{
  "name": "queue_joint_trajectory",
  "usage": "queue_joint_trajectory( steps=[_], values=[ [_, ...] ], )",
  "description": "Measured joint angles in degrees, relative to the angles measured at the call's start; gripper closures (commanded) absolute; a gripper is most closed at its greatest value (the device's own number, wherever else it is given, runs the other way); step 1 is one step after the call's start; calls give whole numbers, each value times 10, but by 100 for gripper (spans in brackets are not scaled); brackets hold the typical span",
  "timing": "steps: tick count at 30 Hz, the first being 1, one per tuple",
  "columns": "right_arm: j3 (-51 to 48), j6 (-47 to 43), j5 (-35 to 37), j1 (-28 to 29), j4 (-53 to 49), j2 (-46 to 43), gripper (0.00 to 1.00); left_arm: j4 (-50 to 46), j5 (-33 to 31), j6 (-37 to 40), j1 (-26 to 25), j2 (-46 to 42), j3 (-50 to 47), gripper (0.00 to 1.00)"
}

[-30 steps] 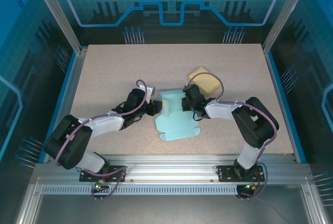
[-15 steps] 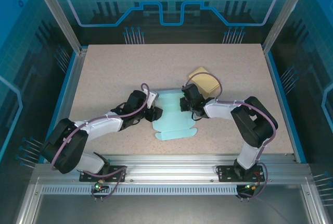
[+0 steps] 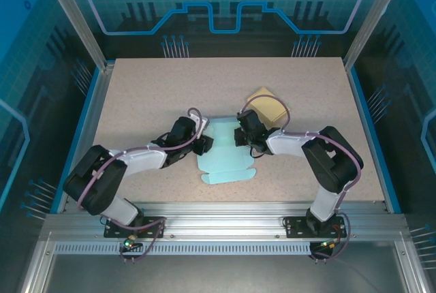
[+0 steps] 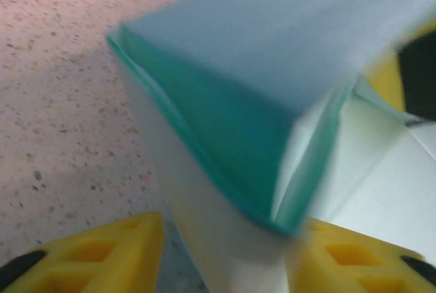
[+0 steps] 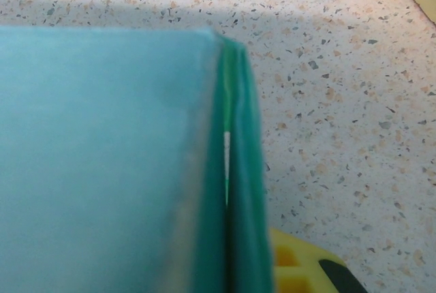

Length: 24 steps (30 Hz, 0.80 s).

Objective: Fold the paper box

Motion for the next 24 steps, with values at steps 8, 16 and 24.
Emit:
queue_joint_trajectory(
  steps=[8, 16, 24],
  values=[
    [4, 9, 8, 10, -2, 0, 100, 42, -92, -32, -4, 47, 16, 88],
    [67, 29, 59, 21, -57, 32, 91, 48, -149, -54, -11, 58, 26, 100],
    [144, 41, 136, 37, -130, 73, 93, 45, -155, -67, -11, 48, 26, 100]
  ],
)
